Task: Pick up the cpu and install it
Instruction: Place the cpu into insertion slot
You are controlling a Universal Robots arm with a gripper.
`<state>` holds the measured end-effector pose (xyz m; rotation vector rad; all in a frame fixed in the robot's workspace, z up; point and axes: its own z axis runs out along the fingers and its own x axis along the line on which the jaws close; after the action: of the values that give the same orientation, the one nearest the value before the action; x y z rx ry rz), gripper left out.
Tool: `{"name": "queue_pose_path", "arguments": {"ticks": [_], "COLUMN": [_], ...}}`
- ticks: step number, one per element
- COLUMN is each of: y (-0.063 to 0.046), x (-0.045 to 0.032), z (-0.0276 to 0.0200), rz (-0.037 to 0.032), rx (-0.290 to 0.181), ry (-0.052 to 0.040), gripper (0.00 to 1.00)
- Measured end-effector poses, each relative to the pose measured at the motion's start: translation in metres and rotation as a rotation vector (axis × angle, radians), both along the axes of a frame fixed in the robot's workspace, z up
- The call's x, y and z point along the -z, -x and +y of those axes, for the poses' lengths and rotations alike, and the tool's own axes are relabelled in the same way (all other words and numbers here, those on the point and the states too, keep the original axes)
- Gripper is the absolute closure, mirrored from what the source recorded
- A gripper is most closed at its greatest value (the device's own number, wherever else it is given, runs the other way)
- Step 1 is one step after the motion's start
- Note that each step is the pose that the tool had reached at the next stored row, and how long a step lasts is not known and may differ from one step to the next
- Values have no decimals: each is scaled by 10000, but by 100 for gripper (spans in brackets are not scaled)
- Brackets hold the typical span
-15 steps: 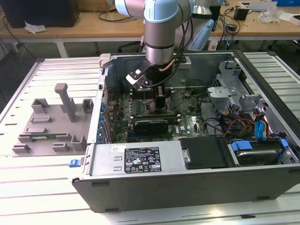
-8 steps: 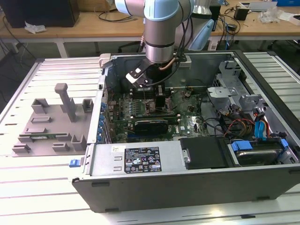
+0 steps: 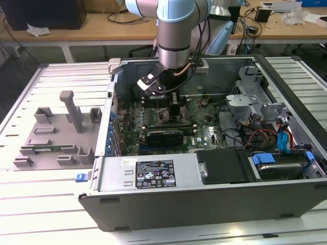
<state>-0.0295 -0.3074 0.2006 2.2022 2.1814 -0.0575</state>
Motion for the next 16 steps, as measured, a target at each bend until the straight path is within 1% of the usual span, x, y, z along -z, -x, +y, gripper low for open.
{"name": "queue_pose_path", "arguments": {"ticks": [16], "y": [-8], "x": [10], "z": [0], "rz": [1], "rx": [0], "ry": [2], "gripper": [47]}}
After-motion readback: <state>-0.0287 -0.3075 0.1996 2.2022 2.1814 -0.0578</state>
